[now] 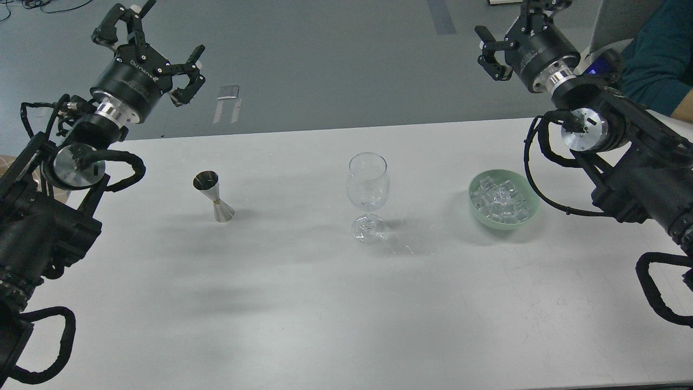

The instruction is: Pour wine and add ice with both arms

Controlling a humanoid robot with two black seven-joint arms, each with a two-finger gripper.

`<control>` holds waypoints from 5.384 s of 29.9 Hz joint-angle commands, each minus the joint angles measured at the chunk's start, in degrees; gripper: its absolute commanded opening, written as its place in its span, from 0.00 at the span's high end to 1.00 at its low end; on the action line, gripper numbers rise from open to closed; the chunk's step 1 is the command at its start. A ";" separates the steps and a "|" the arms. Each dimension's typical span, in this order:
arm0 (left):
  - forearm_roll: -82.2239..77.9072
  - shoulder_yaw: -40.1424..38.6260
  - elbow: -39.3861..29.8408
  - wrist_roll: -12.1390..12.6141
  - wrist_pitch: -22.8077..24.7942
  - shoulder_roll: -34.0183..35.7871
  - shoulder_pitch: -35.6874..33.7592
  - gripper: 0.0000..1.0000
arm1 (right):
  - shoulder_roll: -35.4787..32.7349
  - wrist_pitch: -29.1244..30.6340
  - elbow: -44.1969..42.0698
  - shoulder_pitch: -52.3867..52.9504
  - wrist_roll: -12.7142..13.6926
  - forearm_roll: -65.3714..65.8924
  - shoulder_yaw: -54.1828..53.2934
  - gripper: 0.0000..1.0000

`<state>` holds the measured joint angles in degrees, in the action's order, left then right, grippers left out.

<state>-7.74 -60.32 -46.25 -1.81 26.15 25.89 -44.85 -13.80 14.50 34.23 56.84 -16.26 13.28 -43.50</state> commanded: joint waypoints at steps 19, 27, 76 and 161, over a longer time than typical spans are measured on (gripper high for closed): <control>29.63 -19.48 -44.27 7.26 -11.22 10.51 51.77 0.04 | 0.17 -0.44 -0.84 -0.41 0.00 0.08 0.17 0.00; 28.58 -18.78 -42.00 9.10 -11.91 -2.06 56.54 0.04 | 0.70 -1.15 -0.92 -0.50 0.09 0.17 0.43 0.00; 18.47 -18.52 -1.92 8.49 -11.92 -19.39 28.42 0.18 | 0.35 -1.41 -0.75 -0.67 0.09 0.17 2.46 0.00; 1.77 2.67 -42.61 14.20 -40.83 -13.23 23.76 1.00 | 0.26 -1.41 -0.75 -1.73 0.09 0.17 2.46 0.00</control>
<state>-4.88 -58.09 -88.91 11.47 -14.10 13.76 -20.85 -13.58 13.09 33.48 55.17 -16.17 13.45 -41.04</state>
